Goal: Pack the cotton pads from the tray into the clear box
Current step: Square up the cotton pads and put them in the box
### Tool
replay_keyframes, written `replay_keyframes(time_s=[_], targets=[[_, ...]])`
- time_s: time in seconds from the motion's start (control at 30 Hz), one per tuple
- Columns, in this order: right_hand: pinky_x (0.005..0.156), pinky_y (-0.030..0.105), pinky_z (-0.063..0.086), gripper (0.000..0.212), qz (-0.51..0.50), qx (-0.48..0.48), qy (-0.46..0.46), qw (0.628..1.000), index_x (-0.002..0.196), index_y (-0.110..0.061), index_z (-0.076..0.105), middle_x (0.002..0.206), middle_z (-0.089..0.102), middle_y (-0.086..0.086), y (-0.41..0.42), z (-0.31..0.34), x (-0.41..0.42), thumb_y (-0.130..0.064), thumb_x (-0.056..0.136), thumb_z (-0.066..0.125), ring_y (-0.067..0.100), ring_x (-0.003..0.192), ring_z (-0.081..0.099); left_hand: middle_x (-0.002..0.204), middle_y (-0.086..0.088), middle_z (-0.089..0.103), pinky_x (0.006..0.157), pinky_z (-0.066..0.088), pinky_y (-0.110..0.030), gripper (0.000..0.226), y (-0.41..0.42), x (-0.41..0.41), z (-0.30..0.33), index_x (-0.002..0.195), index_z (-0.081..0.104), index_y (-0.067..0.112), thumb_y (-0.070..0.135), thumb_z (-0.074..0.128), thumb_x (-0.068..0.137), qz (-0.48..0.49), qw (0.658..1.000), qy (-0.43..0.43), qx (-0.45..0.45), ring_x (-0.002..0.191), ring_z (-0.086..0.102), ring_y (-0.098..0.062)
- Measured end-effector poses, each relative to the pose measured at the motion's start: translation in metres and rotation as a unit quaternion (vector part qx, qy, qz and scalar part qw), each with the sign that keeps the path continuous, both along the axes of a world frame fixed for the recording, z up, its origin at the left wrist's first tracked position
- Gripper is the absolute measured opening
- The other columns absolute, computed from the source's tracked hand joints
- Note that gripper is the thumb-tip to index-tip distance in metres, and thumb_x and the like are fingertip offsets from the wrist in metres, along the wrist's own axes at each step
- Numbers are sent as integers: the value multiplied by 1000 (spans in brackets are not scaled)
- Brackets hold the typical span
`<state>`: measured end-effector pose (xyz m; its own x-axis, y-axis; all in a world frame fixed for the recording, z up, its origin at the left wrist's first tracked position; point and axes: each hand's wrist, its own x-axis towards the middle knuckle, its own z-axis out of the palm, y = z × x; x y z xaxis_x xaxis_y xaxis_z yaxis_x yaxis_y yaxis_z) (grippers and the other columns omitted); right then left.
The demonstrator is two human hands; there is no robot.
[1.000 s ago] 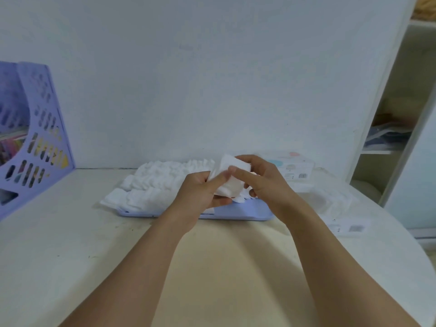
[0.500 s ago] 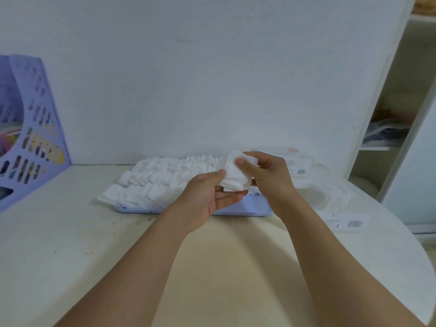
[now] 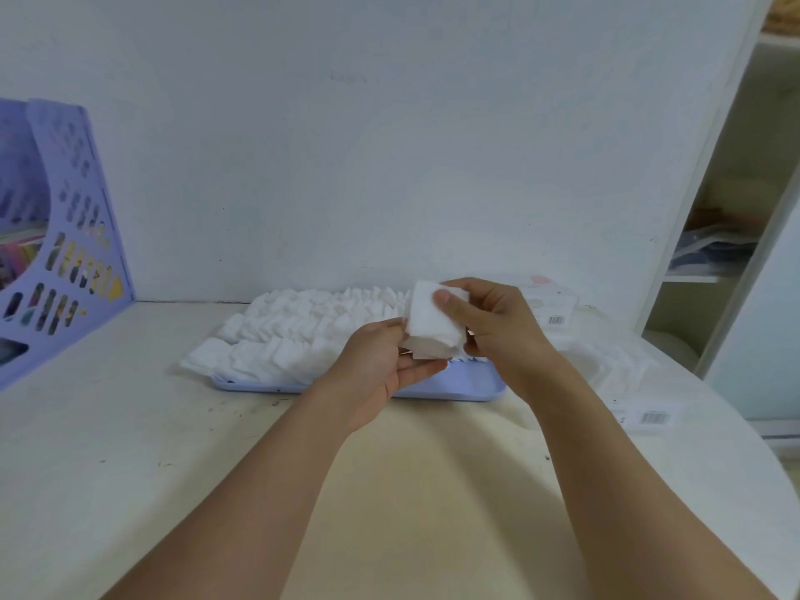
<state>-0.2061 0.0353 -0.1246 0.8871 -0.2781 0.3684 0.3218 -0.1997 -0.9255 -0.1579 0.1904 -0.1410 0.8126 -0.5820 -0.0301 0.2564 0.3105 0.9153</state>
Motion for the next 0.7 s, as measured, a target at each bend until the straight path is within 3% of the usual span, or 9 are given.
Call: replay_keyframes(time_s=[0.17, 0.3, 0.43, 0.53, 0.7], targets=[[45, 24, 41, 11, -42, -35, -14, 998, 96, -5, 76, 68, 67, 5, 3, -7, 5, -15, 95, 70, 17, 54, 56, 114, -22, 73, 90, 60, -41, 31, 0, 0, -2, 125, 63, -4, 8, 46, 103, -19, 1000, 10, -19, 106, 72, -34], [43, 24, 41, 11, -39, -61, -25, 997, 95, -2, 76, 67, 65, 7, 2, -9, 5, -13, 95, 71, 17, 51, 54, 118, -19, 72, 98, 56, -42, 44, 1, 1, -2, 125, 64, 2, 39, 52, 103, -39, 999, 9, -26, 108, 71, -32], [45, 15, 44, 12, -43, -67, -23, 997, 98, 0, 76, 66, 72, -6, 8, -12, 7, -11, 93, 72, 4, 54, 63, 117, -18, 73, 92, 59, -36, 32, 1, -2, -5, 128, 61, -2, 18, 53, 104, -43, 999, -22, -8, 107, 72, -29], [49, 20, 50, 18, -56, -21, -10, 998, 107, -7, 74, 80, 75, 6, 11, -10, 8, -18, 93, 73, 9, 60, 67, 116, -22, 72, 86, 62, -35, 30, 1, -1, -4, 129, 57, -4, 12, 46, 107, -23, 998, 28, -49, 106, 72, -34], [54, 23, 52, 21, -85, 32, 29, 995, 82, -8, 74, 72, 74, 3, 1, -4, 6, -26, 91, 75, 13, 60, 67, 124, -26, 66, 76, 63, -40, 32, 2, 2, -1, 134, 53, -4, 12, 47, 106, 14, 986, 129, -104, 106, 70, -36]])
